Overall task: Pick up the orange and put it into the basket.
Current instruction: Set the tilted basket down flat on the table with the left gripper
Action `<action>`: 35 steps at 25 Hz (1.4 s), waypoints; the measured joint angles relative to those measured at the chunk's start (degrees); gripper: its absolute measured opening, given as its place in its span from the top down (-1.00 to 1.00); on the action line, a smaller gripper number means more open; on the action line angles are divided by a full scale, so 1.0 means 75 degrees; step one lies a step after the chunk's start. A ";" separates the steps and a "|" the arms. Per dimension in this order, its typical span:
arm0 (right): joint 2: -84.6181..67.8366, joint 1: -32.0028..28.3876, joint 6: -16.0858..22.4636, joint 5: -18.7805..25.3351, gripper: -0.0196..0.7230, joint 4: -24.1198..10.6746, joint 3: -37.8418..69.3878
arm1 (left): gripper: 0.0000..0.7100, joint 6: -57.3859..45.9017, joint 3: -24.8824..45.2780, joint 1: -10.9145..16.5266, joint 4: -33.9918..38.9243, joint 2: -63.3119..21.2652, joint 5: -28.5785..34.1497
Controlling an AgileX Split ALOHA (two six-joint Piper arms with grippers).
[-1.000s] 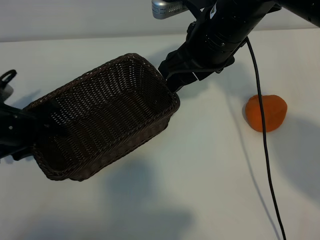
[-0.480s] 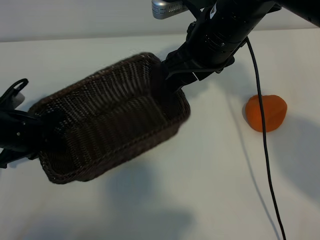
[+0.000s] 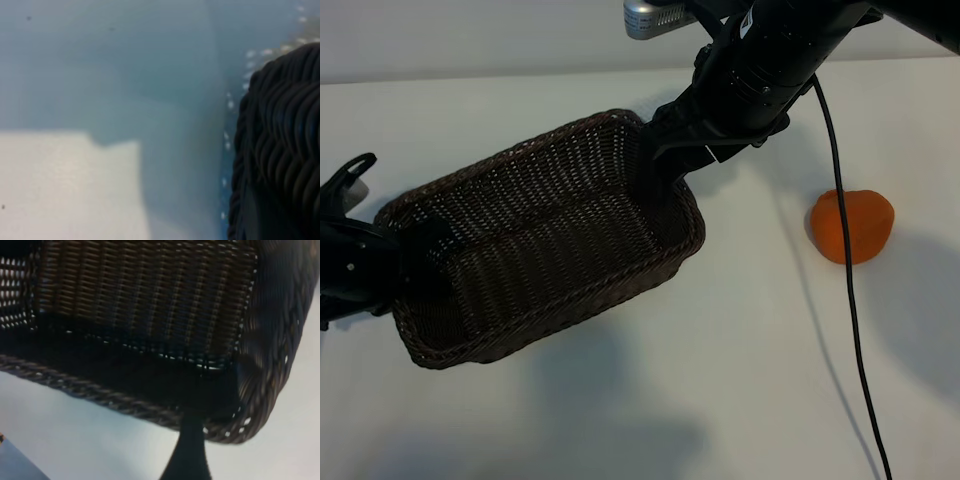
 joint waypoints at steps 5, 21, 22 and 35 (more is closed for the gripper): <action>0.0000 0.0000 0.0000 0.0143 -0.66 0.0000 0.0000 | 0.56 0.0197 -0.0420 0.0000 0.0028 -0.0206 0.0639; 0.0000 0.0000 0.0000 0.0427 -0.66 0.0017 0.0000 | 0.56 -0.0173 -0.2459 0.0000 0.1596 -0.0186 0.2360; 0.0000 0.0000 0.0000 0.0427 -0.66 0.0043 0.0000 | 0.56 -0.0179 -0.2547 0.0000 0.1674 -0.0148 0.2463; 0.0000 0.0000 -0.0007 0.0433 -0.66 0.0185 0.0000 | 0.56 0.0367 -0.3637 0.0000 0.1781 0.0900 0.3048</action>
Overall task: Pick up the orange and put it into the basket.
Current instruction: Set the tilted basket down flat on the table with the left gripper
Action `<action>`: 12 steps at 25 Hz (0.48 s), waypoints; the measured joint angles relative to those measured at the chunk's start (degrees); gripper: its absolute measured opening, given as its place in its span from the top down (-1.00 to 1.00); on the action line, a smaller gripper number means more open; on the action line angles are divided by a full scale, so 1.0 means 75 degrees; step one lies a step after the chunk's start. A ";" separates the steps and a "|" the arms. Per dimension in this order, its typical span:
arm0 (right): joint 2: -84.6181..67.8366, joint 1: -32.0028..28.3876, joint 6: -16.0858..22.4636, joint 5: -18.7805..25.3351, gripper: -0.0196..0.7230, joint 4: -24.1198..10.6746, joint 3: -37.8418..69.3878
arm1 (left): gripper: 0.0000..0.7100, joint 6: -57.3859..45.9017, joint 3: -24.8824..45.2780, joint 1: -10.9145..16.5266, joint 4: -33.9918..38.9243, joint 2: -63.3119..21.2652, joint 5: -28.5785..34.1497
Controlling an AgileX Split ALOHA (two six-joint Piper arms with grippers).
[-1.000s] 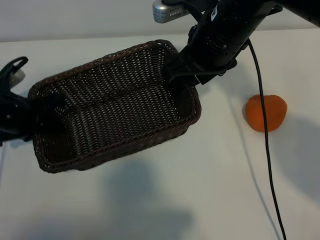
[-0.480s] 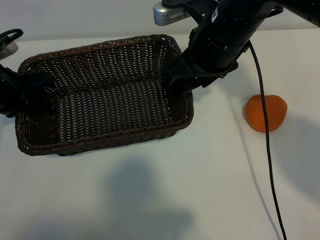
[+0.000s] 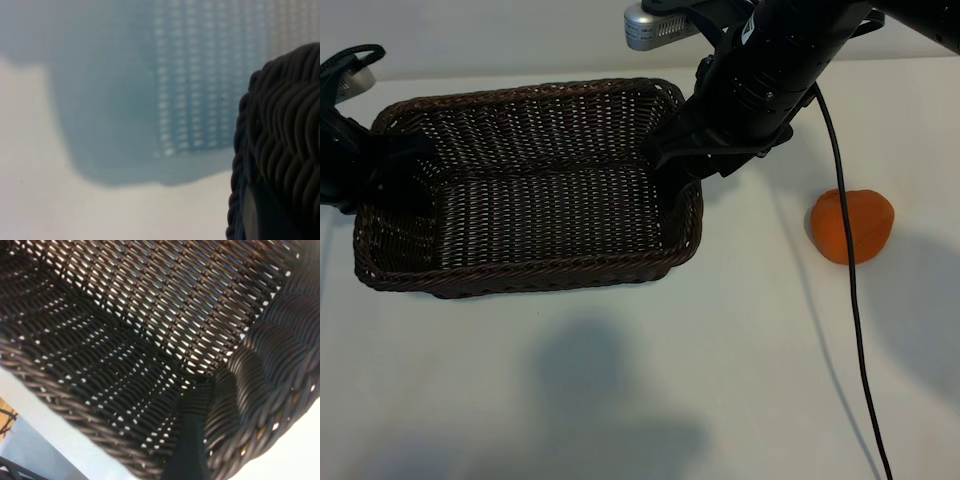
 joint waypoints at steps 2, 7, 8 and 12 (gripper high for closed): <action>0.0000 0.0000 0.0000 0.0000 -0.66 0.0000 0.0000 | 0.56 0.0000 -0.0078 -0.0052 0.0000 0.0178 -0.0022; 0.0000 0.0000 -0.0006 0.0000 -0.66 0.0007 0.0000 | 0.56 -0.0007 -0.0252 -0.0493 0.0000 0.0652 -0.0307; 0.0000 0.0000 -0.0006 0.0000 -0.66 0.0007 0.0000 | 0.56 -0.0027 -0.0366 -0.0604 0.0000 0.0798 -0.0308; 0.0000 0.0000 -0.0006 0.0000 -0.66 0.0007 0.0000 | 0.56 -0.0233 -0.0942 -0.0969 0.0000 0.1368 -0.0359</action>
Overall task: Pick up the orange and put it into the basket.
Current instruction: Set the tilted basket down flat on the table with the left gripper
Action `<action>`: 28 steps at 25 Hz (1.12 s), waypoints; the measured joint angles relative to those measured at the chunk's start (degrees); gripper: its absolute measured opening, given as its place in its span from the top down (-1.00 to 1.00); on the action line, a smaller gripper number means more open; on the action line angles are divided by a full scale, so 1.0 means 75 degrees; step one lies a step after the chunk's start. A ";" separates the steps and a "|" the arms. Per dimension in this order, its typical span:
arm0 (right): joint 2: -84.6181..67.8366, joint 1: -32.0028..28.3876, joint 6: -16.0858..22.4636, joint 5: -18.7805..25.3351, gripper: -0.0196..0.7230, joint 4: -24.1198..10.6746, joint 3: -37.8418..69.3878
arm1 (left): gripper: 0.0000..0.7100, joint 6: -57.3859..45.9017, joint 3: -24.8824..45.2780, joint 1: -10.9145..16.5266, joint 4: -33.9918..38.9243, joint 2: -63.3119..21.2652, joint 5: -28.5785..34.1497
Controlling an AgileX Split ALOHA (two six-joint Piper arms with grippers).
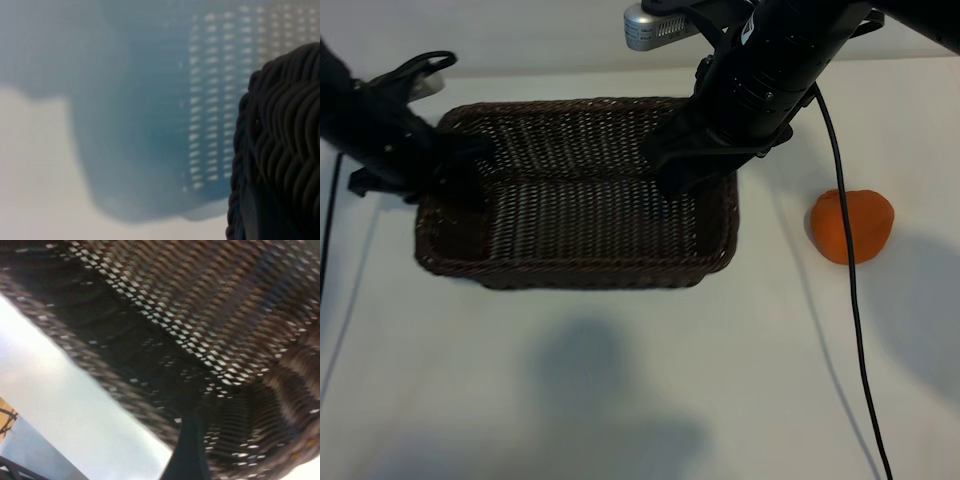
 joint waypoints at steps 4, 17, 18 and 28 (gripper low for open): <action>0.0000 0.0000 -0.0007 0.0011 -0.66 0.0000 0.0000 | 0.56 -0.0205 -0.0459 -0.0239 0.0000 0.0376 -0.0065; 0.0000 0.0000 -0.0007 0.0017 -0.66 0.0000 0.0000 | 0.56 -0.0348 -0.0618 -0.0345 -0.0016 0.0948 -0.0388; 0.0000 0.0000 -0.0007 0.0017 -0.66 0.0000 0.0000 | 0.56 -0.0348 -0.0618 -0.0345 0.0010 0.0948 -0.0396; 0.0000 0.0000 -0.0007 0.0029 -0.66 0.0000 0.0000 | 0.56 -0.0443 -0.0618 -0.0345 0.0085 0.1026 -0.0406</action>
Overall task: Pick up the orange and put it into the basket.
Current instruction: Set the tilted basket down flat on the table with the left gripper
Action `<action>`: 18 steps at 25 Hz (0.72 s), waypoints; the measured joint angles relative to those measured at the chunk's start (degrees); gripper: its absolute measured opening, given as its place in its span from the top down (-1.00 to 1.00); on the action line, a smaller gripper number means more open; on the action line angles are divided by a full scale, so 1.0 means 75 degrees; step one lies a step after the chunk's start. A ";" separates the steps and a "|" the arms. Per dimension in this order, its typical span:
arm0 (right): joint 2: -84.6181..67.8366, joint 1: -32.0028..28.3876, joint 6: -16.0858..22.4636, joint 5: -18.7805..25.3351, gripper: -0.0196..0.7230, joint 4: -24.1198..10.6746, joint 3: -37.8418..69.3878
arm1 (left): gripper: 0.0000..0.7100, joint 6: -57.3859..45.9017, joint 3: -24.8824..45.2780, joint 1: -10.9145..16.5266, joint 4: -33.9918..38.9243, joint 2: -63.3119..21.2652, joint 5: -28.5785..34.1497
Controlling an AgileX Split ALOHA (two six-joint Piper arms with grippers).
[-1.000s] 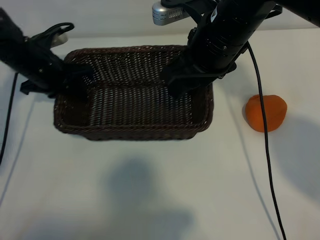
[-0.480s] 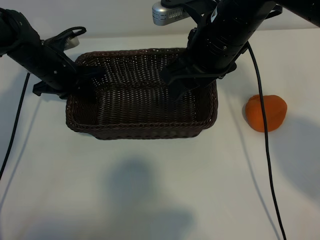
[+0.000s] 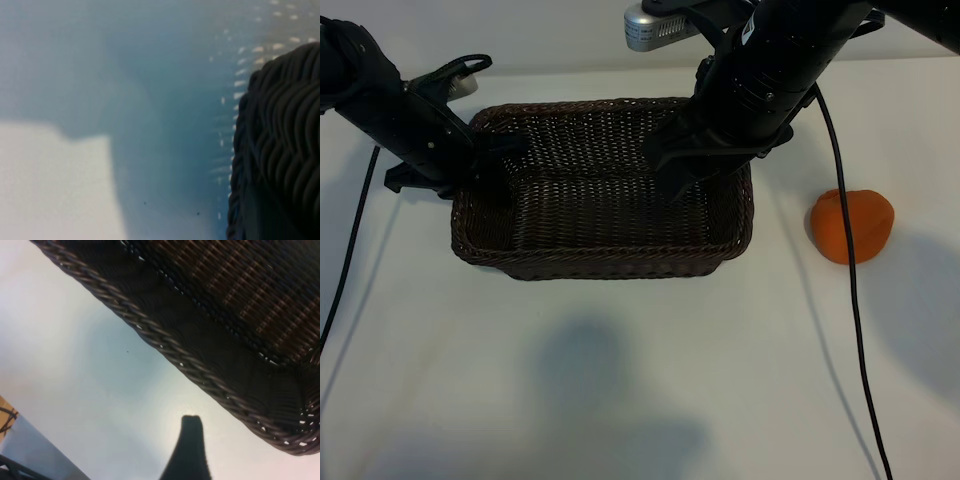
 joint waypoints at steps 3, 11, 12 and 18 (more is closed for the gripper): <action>0.0000 0.0000 0.0000 0.0032 -0.66 0.0000 0.0000 | 0.56 -0.0054 -0.0005 0.0000 -0.0021 0.0202 0.0013; 0.0000 0.0000 0.0000 0.0053 -0.66 0.0000 0.0000 | 0.56 -0.0077 -0.0005 0.0000 -0.0055 0.0237 0.0045; 0.0000 0.0000 0.0000 0.0059 -0.66 0.0000 0.0000 | 0.57 -0.0077 -0.0005 0.0000 -0.0063 0.0237 0.0059; 0.0000 0.0000 0.0000 0.0059 -0.66 0.0000 0.0000 | 0.51 -0.0077 -0.0005 0.0000 -0.0086 0.0237 0.0178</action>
